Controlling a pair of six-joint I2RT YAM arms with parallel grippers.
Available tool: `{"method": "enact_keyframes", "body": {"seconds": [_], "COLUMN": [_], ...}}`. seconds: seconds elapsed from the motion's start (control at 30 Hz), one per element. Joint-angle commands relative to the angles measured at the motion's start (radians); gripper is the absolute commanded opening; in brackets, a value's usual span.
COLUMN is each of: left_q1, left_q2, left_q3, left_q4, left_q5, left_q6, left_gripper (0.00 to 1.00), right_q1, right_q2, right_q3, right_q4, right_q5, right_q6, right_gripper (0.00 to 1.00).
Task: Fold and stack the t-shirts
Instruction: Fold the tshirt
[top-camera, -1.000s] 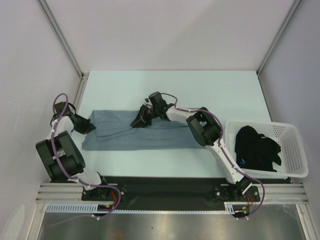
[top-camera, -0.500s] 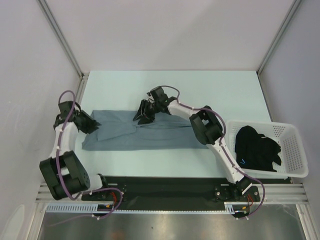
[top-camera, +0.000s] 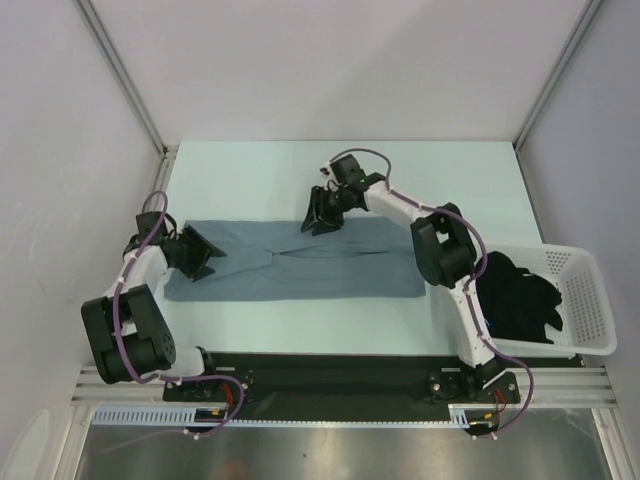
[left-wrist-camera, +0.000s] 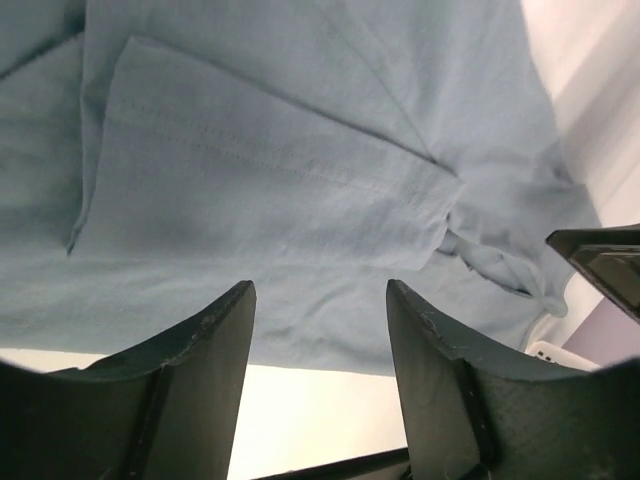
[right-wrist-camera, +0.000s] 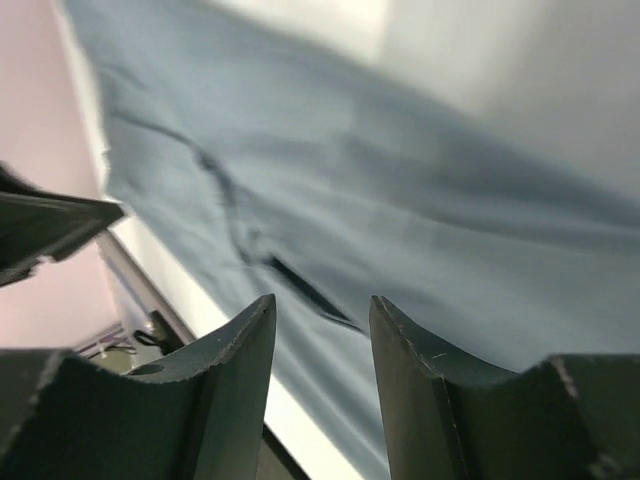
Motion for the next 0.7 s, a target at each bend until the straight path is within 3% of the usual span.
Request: {"method": "enact_keyframes", "body": {"seconds": [0.0, 0.13, 0.3, 0.67], "left_q1": [-0.003, 0.019, 0.087, 0.102], "left_q2": [-0.023, -0.024, 0.021, 0.096], "left_q3": [0.047, 0.026, 0.024, 0.044], "left_q4": [-0.038, -0.082, -0.101, -0.068], "left_q5": [-0.051, -0.147, -0.142, -0.162], "left_q6": [-0.005, -0.028, -0.028, 0.009], "left_gripper": [0.61, 0.6, 0.55, 0.46], "right_q1": [-0.049, -0.094, -0.082, -0.003], "right_q2": [-0.086, -0.126, -0.113, -0.008], "right_q3": [-0.066, -0.115, -0.089, -0.068], "right_q4": [-0.094, -0.112, -0.123, 0.154], "right_q5": [0.045, 0.083, 0.056, -0.101], "right_q6": [-0.089, -0.155, -0.135, 0.132], "right_gripper": [0.48, 0.48, 0.45, 0.28]}}
